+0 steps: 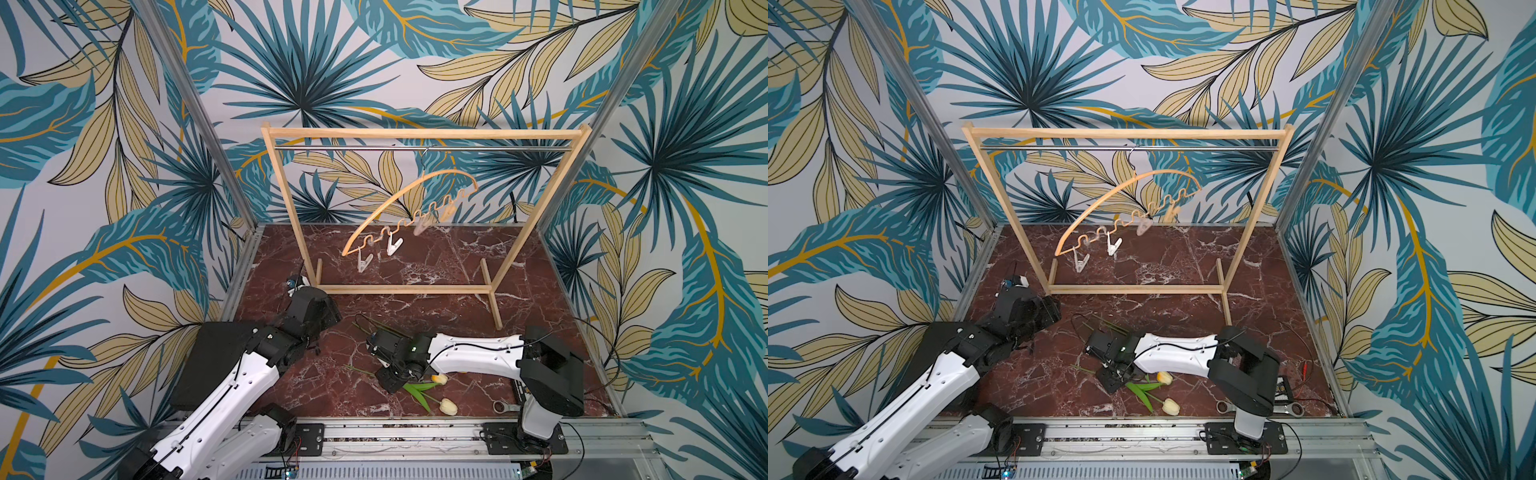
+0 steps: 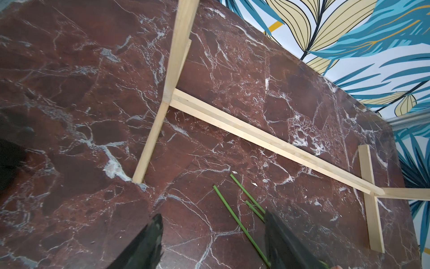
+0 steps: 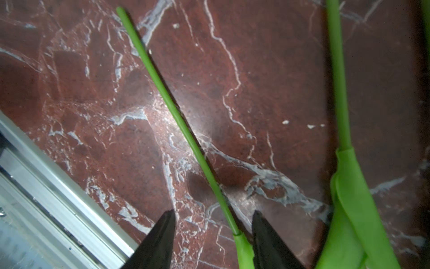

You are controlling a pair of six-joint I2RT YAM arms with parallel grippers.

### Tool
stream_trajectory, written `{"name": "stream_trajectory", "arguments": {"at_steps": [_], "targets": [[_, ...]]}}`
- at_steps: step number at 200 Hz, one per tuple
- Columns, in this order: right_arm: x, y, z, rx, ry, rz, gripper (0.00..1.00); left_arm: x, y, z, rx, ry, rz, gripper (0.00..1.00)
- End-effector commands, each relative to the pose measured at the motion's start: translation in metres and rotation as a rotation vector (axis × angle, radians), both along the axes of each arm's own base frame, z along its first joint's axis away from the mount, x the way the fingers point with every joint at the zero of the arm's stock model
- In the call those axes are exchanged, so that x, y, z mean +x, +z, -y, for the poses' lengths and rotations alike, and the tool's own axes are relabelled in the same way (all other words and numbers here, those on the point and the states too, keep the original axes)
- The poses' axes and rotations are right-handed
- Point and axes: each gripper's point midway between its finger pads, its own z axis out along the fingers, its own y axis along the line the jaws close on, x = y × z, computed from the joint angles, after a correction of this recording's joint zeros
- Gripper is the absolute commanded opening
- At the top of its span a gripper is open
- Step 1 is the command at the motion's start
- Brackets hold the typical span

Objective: Dry the flowers on a clothes hanger
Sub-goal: Pick up the flower at the center of the board.

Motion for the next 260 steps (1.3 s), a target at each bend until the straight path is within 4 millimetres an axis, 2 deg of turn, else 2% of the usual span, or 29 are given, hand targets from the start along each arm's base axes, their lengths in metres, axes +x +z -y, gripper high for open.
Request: {"name": "stream_trajectory", "arguments": {"at_steps": [1, 26, 49, 88, 129, 153, 158, 172, 179, 185, 221, 241, 260], "targets": [[0.001, -0.012, 0.015, -0.122, 0.011, 0.004, 0.50, -0.003, -0.010, 0.005, 0.003, -0.042, -0.011, 0.70], [0.003, -0.015, 0.019, -0.160, 0.036, 0.017, 0.46, -0.005, -0.004, 0.001, 0.021, -0.040, 0.004, 0.69], [0.004, -0.019, 0.023, -0.191, 0.067, 0.027, 0.37, -0.007, -0.004, -0.007, 0.033, -0.005, 0.020, 0.69], [0.003, -0.024, 0.015, -0.169, 0.089, 0.016, 0.24, -0.010, -0.001, -0.012, 0.057, 0.005, 0.013, 0.67], [-0.001, -0.037, 0.006, -0.148, 0.111, -0.018, 0.23, -0.018, -0.006, -0.017, 0.058, 0.018, -0.011, 0.66], [-0.003, -0.042, 0.003, -0.144, 0.119, -0.030, 0.18, -0.022, -0.007, -0.017, 0.040, 0.023, -0.008, 0.66], [-0.002, -0.042, 0.003, -0.144, 0.121, -0.032, 0.13, -0.022, -0.007, -0.018, 0.037, 0.024, -0.006, 0.65], [-0.002, -0.041, 0.000, -0.141, 0.135, -0.027, 0.09, -0.025, -0.009, -0.019, 0.031, 0.029, -0.010, 0.65], [-0.002, -0.039, -0.002, -0.139, 0.142, -0.023, 0.07, -0.025, -0.010, -0.018, 0.027, 0.029, -0.012, 0.65], [0.000, -0.038, -0.002, -0.141, 0.146, -0.016, 0.00, -0.026, -0.011, -0.018, 0.021, 0.027, -0.012, 0.65], [0.010, -0.022, -0.013, -0.122, 0.175, 0.032, 0.00, -0.028, -0.012, -0.016, -0.006, 0.025, -0.006, 0.65], [0.018, 0.000, -0.022, -0.090, 0.180, 0.079, 0.00, -0.027, -0.009, -0.012, -0.031, 0.017, -0.001, 0.65], [0.029, 0.029, -0.032, -0.043, 0.169, 0.143, 0.00, -0.028, -0.004, -0.004, -0.083, -0.008, 0.015, 0.65]]}}
